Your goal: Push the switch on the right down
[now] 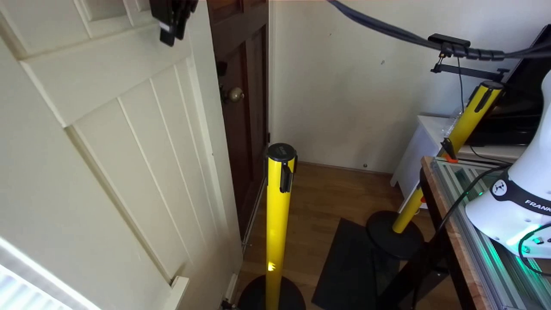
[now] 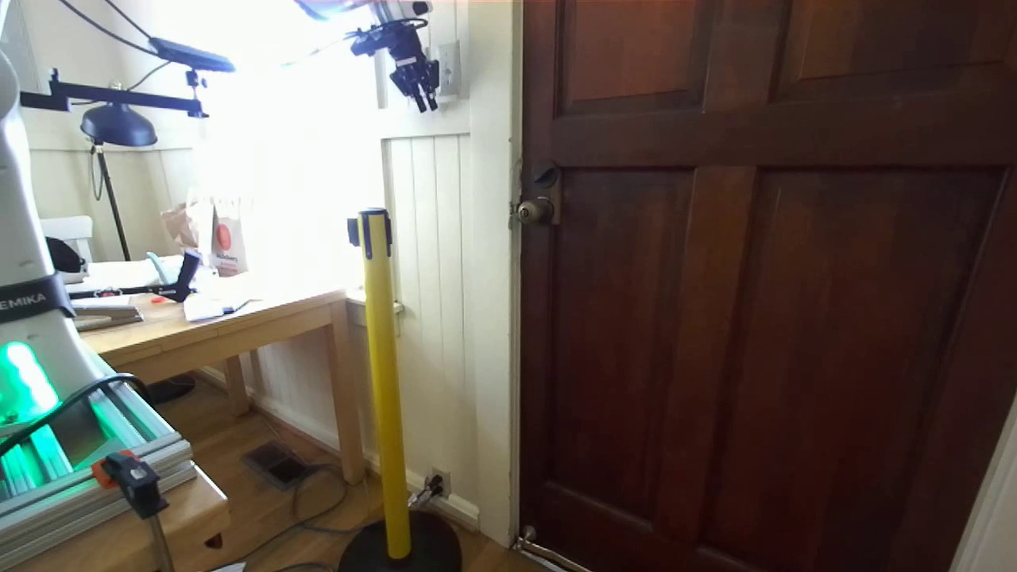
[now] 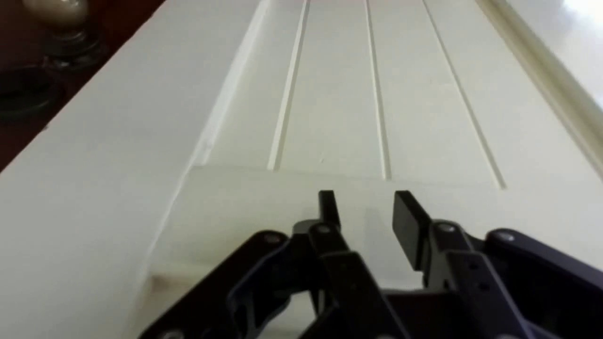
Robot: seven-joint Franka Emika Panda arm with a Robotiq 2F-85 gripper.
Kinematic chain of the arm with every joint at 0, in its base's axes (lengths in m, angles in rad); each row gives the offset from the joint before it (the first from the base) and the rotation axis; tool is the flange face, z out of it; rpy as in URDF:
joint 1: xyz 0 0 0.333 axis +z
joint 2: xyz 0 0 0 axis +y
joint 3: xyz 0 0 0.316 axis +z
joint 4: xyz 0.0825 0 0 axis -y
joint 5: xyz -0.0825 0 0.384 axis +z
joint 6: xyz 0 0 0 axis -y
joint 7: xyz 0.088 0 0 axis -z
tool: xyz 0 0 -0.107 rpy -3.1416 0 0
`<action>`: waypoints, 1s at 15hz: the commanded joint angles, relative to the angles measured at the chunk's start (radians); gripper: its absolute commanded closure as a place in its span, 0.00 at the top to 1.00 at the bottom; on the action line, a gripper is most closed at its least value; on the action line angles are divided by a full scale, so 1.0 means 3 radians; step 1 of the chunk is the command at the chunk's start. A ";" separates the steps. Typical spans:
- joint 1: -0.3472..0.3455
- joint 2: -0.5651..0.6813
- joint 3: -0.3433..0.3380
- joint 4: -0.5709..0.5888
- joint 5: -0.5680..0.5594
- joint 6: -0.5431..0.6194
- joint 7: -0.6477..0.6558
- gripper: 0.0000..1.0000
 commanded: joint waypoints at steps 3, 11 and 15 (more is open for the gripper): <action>0.0091 -0.0020 0.0015 -0.0171 0.0089 -0.0243 -0.0036 0.81; 0.0014 -0.0870 0.0033 -0.0159 0.0854 -0.1721 0.0170 1.00; -0.0043 -0.1288 -0.0009 -0.0136 0.1092 -0.2238 0.0645 1.00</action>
